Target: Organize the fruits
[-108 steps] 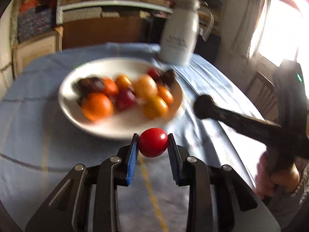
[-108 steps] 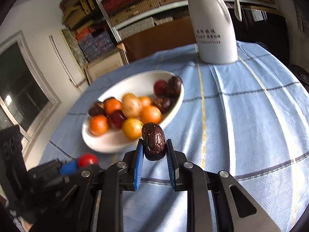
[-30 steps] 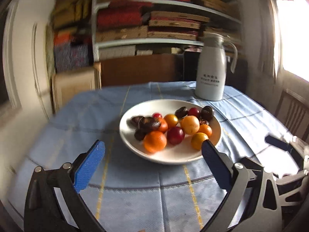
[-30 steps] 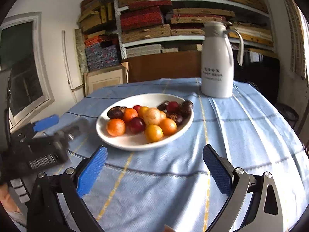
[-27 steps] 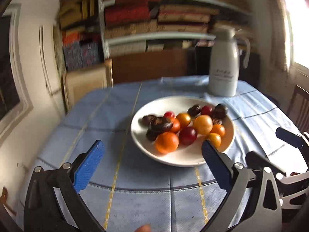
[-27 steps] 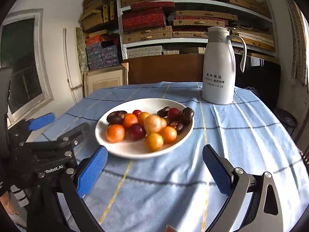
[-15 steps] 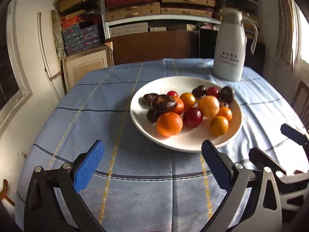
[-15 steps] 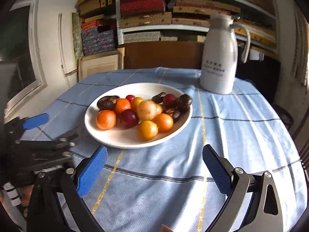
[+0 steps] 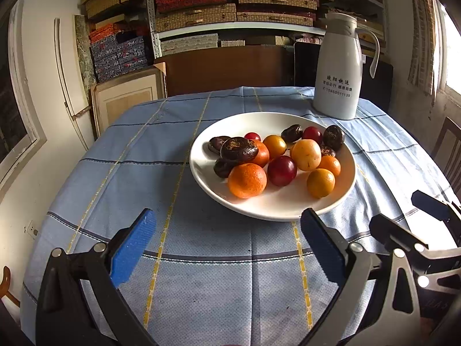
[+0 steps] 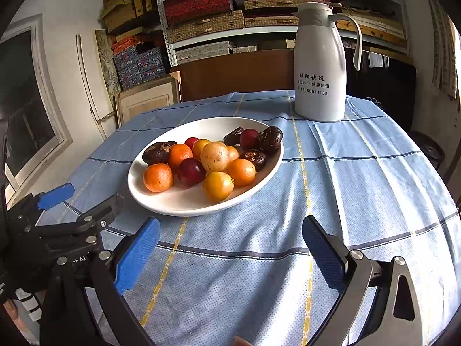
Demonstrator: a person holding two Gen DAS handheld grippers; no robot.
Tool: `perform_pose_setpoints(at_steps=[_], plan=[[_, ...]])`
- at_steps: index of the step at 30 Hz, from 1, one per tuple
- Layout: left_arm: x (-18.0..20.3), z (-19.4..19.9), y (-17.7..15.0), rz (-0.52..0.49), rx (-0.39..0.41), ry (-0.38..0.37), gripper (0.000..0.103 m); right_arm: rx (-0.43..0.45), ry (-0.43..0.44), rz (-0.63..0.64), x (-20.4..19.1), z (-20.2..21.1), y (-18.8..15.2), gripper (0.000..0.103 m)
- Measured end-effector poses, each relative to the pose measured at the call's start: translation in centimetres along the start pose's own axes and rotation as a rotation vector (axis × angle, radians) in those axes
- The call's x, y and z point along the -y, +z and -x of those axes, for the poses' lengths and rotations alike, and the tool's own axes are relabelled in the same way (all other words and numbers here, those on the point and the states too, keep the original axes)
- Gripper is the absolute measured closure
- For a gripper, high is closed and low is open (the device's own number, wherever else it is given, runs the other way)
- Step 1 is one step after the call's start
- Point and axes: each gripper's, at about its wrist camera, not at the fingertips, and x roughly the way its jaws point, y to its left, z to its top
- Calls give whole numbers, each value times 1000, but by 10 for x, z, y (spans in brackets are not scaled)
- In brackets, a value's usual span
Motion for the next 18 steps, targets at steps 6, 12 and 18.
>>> perform_pose_setpoints(at_steps=[6, 12, 18], plan=[[1, 0, 0, -1, -1, -4, 5, 3, 8, 3, -1, 1, 0, 3], [2, -2, -1, -4, -7, -4, 5, 3, 7, 4, -1, 1, 0, 3], [2, -1, -1, -4, -7, -4, 5, 2, 7, 3, -1, 1, 0, 3]])
